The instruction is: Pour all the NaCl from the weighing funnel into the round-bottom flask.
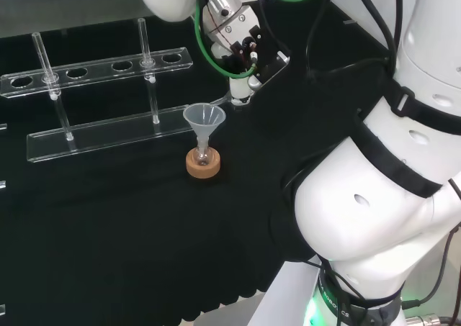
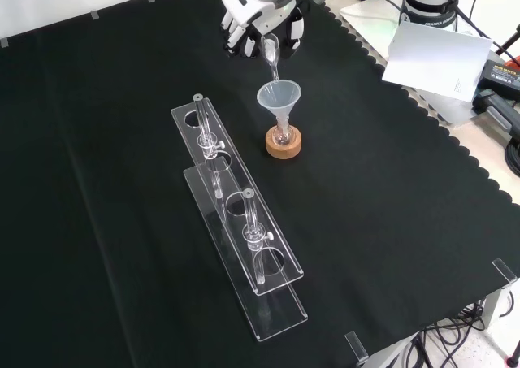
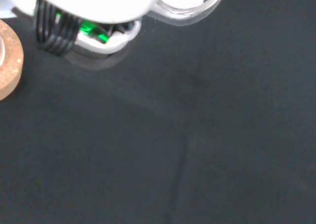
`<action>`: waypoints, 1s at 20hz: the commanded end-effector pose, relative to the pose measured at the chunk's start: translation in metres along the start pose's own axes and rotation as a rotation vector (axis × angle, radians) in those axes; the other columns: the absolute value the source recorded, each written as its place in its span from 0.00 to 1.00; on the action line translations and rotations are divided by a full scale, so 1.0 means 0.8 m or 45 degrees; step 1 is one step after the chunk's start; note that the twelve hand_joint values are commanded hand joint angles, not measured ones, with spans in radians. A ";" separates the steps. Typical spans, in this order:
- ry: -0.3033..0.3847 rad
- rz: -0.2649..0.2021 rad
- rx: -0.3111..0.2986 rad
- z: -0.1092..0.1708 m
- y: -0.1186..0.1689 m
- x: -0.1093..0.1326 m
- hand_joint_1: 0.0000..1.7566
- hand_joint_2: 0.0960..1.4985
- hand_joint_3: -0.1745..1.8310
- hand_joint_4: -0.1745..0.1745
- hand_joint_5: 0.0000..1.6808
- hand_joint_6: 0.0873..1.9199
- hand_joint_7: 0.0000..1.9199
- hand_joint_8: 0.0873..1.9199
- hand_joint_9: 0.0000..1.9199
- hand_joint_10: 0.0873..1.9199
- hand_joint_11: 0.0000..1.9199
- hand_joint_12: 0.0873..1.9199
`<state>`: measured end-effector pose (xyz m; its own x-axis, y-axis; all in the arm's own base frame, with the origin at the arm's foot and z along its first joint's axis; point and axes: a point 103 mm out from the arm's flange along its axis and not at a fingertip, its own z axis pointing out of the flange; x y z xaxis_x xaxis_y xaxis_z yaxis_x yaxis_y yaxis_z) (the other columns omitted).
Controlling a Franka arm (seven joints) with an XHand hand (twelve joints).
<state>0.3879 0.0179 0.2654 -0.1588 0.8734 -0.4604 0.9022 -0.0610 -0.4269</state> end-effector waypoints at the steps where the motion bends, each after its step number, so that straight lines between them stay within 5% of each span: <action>1: -0.060 0.008 0.003 -0.002 -0.001 0.005 0.64 0.34 0.51 1.00 0.73 0.42 0.27 0.34 0.45 0.19 0.37 0.56; 20: -0.182 0.022 -0.023 -0.004 -0.001 0.014 0.64 0.34 0.51 1.00 0.73 0.42 0.26 0.34 0.45 0.18 0.37 0.56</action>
<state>0.3877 0.0279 0.2658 -0.1902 0.8047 -0.5624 0.9099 -0.0707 -0.4088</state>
